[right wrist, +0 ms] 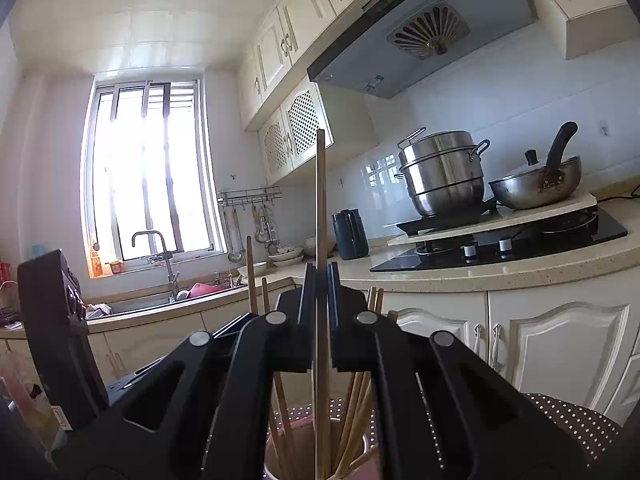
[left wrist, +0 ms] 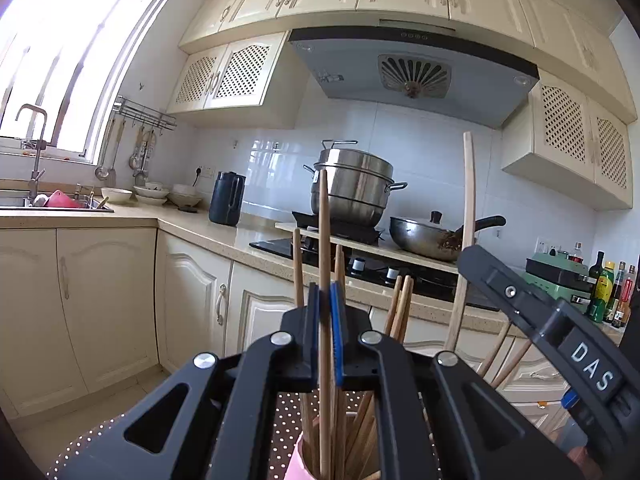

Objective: Organize utensils
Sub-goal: 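Lower both held chopsticks down into the pink cup, then open both grippers to release the chopsticks into the pink cup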

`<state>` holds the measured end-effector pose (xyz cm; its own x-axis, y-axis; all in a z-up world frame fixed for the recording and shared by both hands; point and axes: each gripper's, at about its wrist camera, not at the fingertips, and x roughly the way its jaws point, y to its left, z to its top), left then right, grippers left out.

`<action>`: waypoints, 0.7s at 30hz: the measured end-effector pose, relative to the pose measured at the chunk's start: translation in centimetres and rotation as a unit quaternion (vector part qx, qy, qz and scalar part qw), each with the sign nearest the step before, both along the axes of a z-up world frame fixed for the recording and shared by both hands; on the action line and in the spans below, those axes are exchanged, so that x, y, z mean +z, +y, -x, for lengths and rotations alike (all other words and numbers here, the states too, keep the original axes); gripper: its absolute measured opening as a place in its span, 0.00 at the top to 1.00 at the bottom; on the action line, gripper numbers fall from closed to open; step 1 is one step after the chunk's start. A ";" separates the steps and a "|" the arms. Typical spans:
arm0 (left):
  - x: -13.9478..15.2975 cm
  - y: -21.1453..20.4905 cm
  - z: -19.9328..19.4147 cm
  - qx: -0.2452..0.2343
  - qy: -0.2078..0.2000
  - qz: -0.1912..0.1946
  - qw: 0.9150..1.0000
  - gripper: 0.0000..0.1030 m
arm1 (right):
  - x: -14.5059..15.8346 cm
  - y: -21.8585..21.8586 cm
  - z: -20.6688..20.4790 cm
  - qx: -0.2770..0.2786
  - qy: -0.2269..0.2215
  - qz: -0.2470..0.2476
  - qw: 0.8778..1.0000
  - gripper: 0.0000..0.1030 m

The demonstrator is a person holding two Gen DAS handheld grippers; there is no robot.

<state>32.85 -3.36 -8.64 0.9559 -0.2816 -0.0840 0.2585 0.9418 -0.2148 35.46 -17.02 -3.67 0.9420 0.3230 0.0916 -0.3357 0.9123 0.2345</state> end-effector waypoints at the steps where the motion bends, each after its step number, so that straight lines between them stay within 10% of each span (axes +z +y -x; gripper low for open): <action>1: -0.1 0.0 0.3 0.000 0.002 -0.002 1.000 0.94 | -0.1 0.1 0.1 0.001 0.001 0.002 1.000 0.94; 14: 0.0 -0.9 2.8 0.021 0.008 -0.060 0.998 0.93 | -0.9 1.0 1.7 0.006 0.021 0.019 1.000 0.94; 21: 0.1 -0.9 4.1 0.044 0.006 -0.081 0.996 0.70 | -1.6 0.9 1.8 0.005 0.034 0.021 0.999 0.94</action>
